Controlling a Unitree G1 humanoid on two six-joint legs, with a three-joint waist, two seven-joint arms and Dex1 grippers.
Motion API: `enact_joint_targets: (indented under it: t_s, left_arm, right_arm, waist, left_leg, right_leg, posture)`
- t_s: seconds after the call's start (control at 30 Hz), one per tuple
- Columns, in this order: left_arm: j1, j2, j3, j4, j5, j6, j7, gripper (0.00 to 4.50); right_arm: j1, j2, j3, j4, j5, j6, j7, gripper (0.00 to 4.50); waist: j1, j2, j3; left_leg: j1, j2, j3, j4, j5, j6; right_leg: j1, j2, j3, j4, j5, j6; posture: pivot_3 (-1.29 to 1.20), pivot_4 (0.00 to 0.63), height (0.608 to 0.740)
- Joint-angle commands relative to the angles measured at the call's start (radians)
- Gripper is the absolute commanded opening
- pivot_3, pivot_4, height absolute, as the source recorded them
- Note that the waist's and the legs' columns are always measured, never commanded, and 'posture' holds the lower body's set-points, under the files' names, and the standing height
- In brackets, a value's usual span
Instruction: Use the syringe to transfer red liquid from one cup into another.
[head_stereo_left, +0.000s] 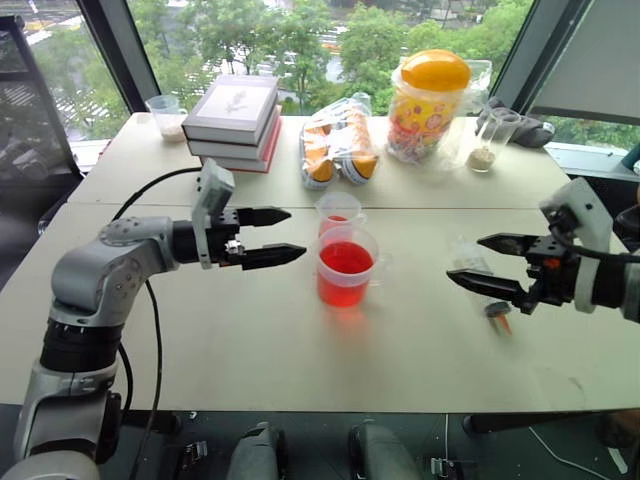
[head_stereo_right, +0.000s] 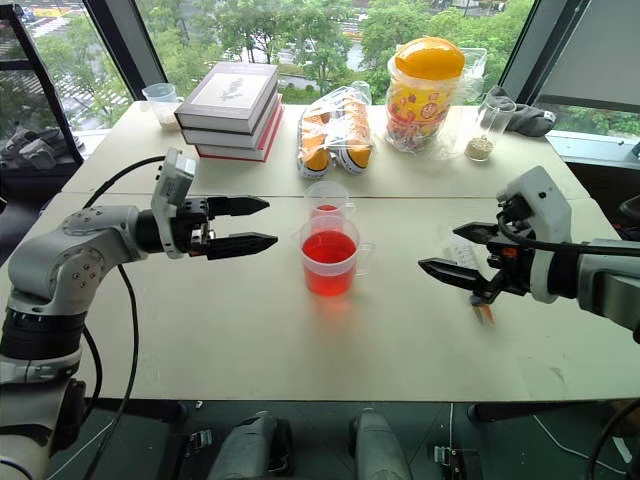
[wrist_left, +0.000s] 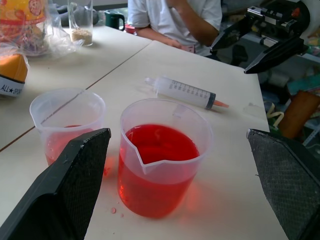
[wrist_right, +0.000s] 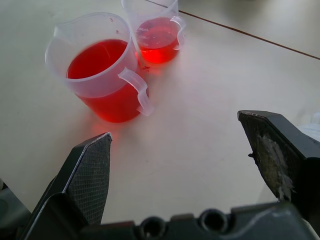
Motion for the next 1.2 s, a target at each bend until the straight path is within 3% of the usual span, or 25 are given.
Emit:
enact_joint_targets:
  t_s: [0.03, 0.4, 0.7, 0.93, 1.2]
  left_arm:
    - [-0.002, 0.002, 0.033, -0.023, -0.012, -0.019, 0.014, 4.5]
    - [-0.034, -0.016, 0.018, 0.002, -0.008, -0.029, 0.01, 4.5]
    - [-0.037, -0.035, 0.006, 0.008, 0.002, -0.044, 0.014, 4.5]
    - [-0.044, -0.077, -0.011, 0.029, 0.019, -0.081, 0.018, 4.5]
    - [-0.063, -0.113, -0.035, 0.055, 0.042, -0.117, 0.012, 4.5]
  right_arm:
    - [0.001, -0.01, -0.045, -0.019, 0.015, -0.013, -0.019, 4.43]
    - [0.056, -0.004, -0.082, -0.034, 0.038, -0.01, -0.064, 4.43]
    - [0.007, -0.022, -0.036, 0.049, 0.025, 0.009, -0.123, 4.43]
    - [-0.201, -0.06, 0.162, 0.34, -0.086, 0.074, -0.185, 4.43]
    - [-0.516, 0.005, 0.46, 0.856, -0.297, 0.071, -0.163, 4.43]
  waist:
    - [0.0, 0.0, 0.0]
    - [0.0, 0.0, 0.0]
    - [0.001, 0.0, 0.0]
    - [-0.003, 0.0, 0.0]
    - [-0.003, 0.0, 0.0]
  left_leg:
    - [0.0, 0.0, 0.0, 0.0, 0.0, 0.0]
    - [0.0, 0.0, 0.0, 0.0, 0.0, 0.0]
    - [0.0, 0.0, 0.0, 0.0, 0.0, 0.0]
    - [0.0, 0.0, 0.001, 0.0, 0.0, 0.0]
    - [0.0, 0.0, 0.002, -0.001, 0.0, 0.0]
  right_leg:
    - [0.0, 0.0, 0.0, 0.0, 0.0, 0.0]
    - [0.0, 0.0, 0.0, 0.0, 0.0, 0.0]
    - [0.0, 0.0, 0.0, 0.0, 0.0, 0.0]
    - [0.0, 0.0, 0.001, 0.0, 0.0, 0.0]
    - [-0.001, 0.0, 0.002, -0.001, 0.0, 0.0]
  posture:
    - [0.0, 0.15, 0.74]
    - [0.0, 0.15, 0.74]
    - [0.0, 0.15, 0.74]
    - [0.0, 0.15, 0.74]
    - [0.0, 0.15, 0.74]
